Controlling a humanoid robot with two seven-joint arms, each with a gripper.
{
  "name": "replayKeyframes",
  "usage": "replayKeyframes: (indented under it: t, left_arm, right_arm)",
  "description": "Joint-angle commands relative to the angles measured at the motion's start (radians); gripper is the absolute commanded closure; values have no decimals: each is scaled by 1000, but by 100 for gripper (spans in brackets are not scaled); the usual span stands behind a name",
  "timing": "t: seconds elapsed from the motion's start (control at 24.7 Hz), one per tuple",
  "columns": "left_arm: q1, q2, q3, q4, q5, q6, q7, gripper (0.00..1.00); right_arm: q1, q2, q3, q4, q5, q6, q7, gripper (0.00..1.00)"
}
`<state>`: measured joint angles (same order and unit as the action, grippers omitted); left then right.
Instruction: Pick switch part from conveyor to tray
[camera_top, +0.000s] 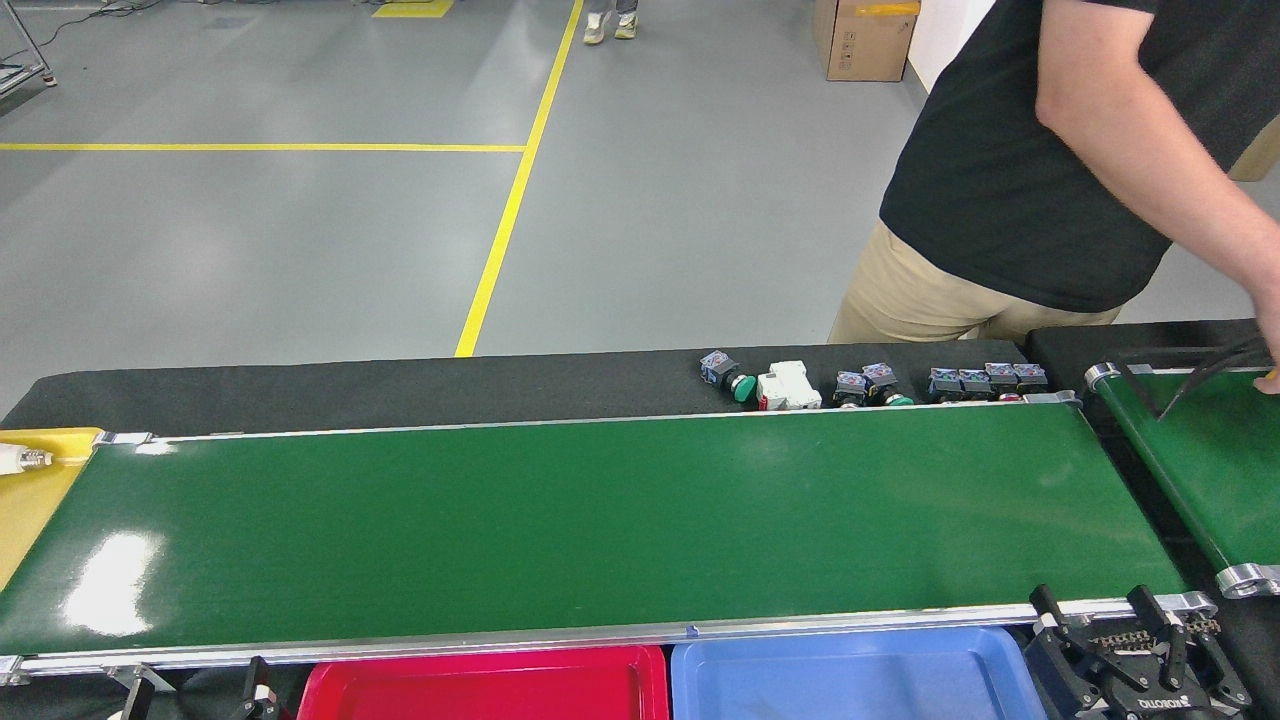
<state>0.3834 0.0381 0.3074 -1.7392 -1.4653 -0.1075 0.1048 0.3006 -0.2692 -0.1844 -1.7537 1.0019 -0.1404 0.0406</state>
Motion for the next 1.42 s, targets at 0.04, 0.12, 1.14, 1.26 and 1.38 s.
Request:
replayKeyframes:
  t: [0.04,0.12,1.14,1.26,1.38]
  left_arm:
    - [0,3,-21,17,-10,-1,7,0]
    - [0,2,-16,17,-6,-1,7,0]
    - [-38,3,7,-8,3,2,6,0]
    - [-52,6,-2,-26,3,-3,3,0]
    - [-58,8,-11,-33,3,-6,-2,0]
  right_arm:
    - [-9,-12,-4,-10,1,-4,-1,0]
    - [-9,-12,-4,-10,1,-4,-1,0]
    - [-51,-31,-9,10,1,1,-1,0]
    - [-60,-31,-9,29,1,5,-1,0]
    - [-81,-30,-7,33,1,5,-1,0]
